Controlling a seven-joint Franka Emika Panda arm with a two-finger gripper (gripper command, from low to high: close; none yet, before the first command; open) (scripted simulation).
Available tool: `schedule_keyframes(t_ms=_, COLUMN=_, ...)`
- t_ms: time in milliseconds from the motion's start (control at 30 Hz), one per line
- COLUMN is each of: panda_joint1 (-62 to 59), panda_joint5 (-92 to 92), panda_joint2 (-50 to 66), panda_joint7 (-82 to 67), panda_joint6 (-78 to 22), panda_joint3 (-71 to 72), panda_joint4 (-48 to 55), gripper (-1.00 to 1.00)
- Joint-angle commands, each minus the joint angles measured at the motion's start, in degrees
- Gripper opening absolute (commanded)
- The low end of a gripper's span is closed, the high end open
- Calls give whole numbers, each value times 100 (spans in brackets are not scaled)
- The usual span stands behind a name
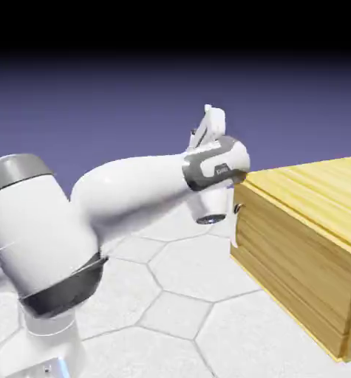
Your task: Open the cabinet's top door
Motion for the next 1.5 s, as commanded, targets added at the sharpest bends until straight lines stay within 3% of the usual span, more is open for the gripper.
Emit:
schedule_keyframes(t_ms=0, panda_joint1=190, panda_joint5=250, panda_joint2=-79, panda_joint7=-103, panda_joint6=-126, panda_joint3=-174, panda_joint4=32, gripper=100)
schedule_keyframes(t_ms=767, panda_joint1=4505, panda_joint5=5926, panda_joint2=-1875, panda_joint7=-2437, panda_joint6=-2995, panda_joint3=-4136, panda_joint4=758, gripper=100)
schedule_keyframes(t_ms=967, panda_joint1=4767, panda_joint5=6089, panda_joint2=-1922, panda_joint7=-2364, panda_joint6=-2393, panda_joint3=-3981, panda_joint4=1618, gripper=100)
schedule_keyframes(t_ms=1000, panda_joint1=4767, panda_joint5=6089, panda_joint2=-1922, panda_joint7=-2364, panda_joint6=-2393, panda_joint3=-3981, panda_joint4=1618, gripper=-100)
schedule_keyframes(t_ms=1233, panda_joint1=4350, panda_joint5=6008, panda_joint2=-712, panda_joint7=-1457, panda_joint6=-2185, panda_joint3=-4270, panda_joint4=494, gripper=-100)
schedule_keyframes(t_ms=1467, panda_joint1=3023, panda_joint5=4781, panda_joint2=151, panda_joint7=-762, panda_joint6=-1327, panda_joint3=-4439, panda_joint4=-916, gripper=-100)
